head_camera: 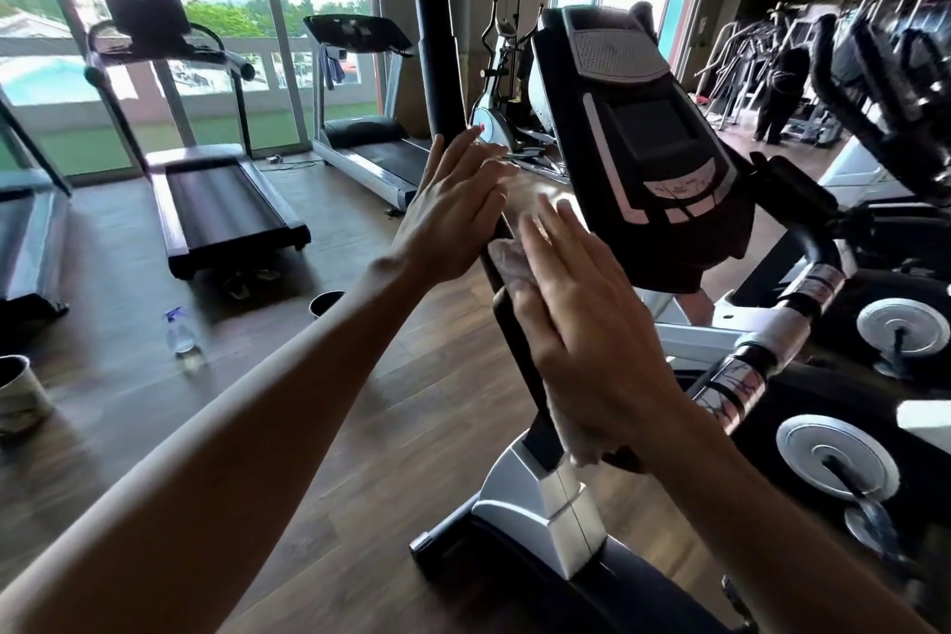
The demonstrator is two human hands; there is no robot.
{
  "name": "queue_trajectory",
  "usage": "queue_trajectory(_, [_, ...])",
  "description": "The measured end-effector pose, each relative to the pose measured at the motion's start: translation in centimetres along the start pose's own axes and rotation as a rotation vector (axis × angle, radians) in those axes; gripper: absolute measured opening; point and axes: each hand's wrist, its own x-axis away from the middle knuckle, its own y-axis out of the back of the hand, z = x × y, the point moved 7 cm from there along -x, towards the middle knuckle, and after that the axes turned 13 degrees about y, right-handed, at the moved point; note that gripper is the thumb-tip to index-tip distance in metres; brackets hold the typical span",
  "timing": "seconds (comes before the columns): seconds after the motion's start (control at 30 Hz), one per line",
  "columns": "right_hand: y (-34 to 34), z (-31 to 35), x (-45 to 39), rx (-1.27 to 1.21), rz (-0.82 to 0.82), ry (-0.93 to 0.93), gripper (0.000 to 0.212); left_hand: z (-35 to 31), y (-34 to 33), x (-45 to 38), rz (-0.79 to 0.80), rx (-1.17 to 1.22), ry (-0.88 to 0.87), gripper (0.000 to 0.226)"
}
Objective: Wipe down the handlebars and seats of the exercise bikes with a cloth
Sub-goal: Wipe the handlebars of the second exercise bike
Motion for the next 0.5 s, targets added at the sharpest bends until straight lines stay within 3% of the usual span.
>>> queue_trajectory(0.13, [-0.3,1.4,-0.1,0.051,-0.003,0.096,0.051,0.0,-0.2,0.0,-0.031,0.019,-0.015,0.045])
queue_trajectory(0.37, [0.6,3.3,5.6,0.125,0.074,0.531,0.029,-0.2,0.2,0.1,-0.019,0.034,-0.023,0.041])
queue_trajectory(0.43, [0.6,3.2,4.3,0.113,0.102,0.529,0.028,-0.2,0.1,0.1,-0.030,0.036,-0.029,0.039])
queue_trajectory(0.5, [0.3,3.1,1.3,0.086,0.129,0.413,0.032,-0.1,-0.1,0.1,-0.045,0.041,-0.024,0.039])
